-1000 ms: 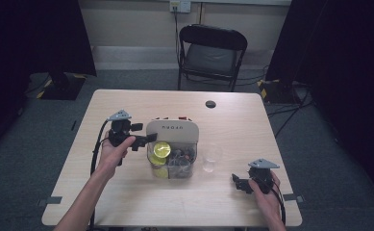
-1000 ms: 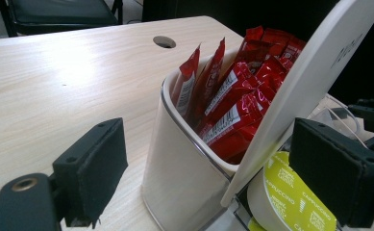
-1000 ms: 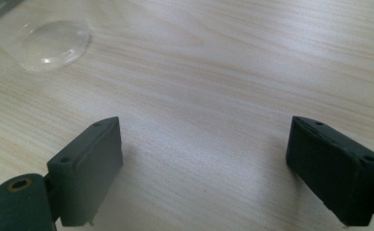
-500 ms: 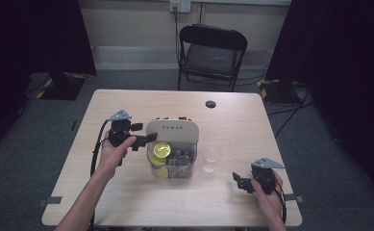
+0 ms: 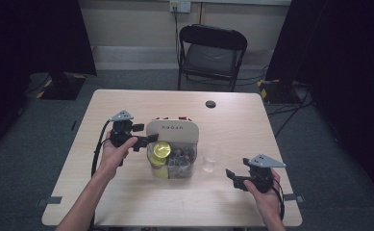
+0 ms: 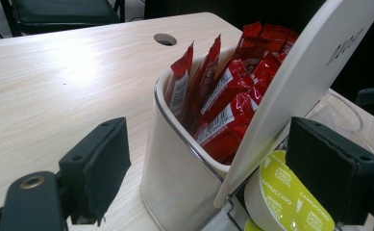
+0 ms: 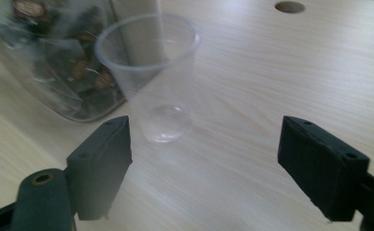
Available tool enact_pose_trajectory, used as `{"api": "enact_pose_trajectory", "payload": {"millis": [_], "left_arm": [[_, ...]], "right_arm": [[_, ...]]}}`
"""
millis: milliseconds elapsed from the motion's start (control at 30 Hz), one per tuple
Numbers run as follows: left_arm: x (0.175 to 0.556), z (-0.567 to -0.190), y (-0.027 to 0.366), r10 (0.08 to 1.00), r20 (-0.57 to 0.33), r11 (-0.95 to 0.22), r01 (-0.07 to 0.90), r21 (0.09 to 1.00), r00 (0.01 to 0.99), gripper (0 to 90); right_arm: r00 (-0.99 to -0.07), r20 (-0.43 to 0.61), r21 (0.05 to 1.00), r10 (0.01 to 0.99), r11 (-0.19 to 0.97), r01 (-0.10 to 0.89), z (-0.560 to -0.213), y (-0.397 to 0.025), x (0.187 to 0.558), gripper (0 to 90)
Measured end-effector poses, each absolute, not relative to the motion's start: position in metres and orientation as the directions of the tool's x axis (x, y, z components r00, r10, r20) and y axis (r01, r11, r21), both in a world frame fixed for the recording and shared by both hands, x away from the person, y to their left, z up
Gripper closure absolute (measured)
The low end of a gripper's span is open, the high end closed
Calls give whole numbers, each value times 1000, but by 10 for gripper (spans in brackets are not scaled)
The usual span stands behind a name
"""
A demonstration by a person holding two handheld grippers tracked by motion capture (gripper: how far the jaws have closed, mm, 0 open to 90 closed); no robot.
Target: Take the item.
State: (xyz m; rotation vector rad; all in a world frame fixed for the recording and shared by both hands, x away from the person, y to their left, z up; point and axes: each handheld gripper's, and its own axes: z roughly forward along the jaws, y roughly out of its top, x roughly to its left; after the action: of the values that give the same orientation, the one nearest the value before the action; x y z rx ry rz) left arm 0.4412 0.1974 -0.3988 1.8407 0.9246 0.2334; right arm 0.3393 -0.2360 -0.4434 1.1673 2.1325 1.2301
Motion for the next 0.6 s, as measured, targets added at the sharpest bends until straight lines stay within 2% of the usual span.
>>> {"api": "enact_pose_trajectory", "payload": {"millis": [233,433,533,600], "left_arm": [[442,-399,197,684,-245,-187,490,851,687,148],[442,-398,197,686,-243,-190,491,851,686,144],[443,-397,197,685,-243,-193,493,848,687,144],[442,-397,197,687,-242,-192,492,849,685,145]], "right_arm": [[-615,76,863,785,257,434,-431,-224,335,253],[-650,90,866,755,263,426,-425,-214,330,263],[-667,102,875,738,252,412,-419,-207,331,347],[-674,104,877,731,252,408,-415,-201,333,360]]}}
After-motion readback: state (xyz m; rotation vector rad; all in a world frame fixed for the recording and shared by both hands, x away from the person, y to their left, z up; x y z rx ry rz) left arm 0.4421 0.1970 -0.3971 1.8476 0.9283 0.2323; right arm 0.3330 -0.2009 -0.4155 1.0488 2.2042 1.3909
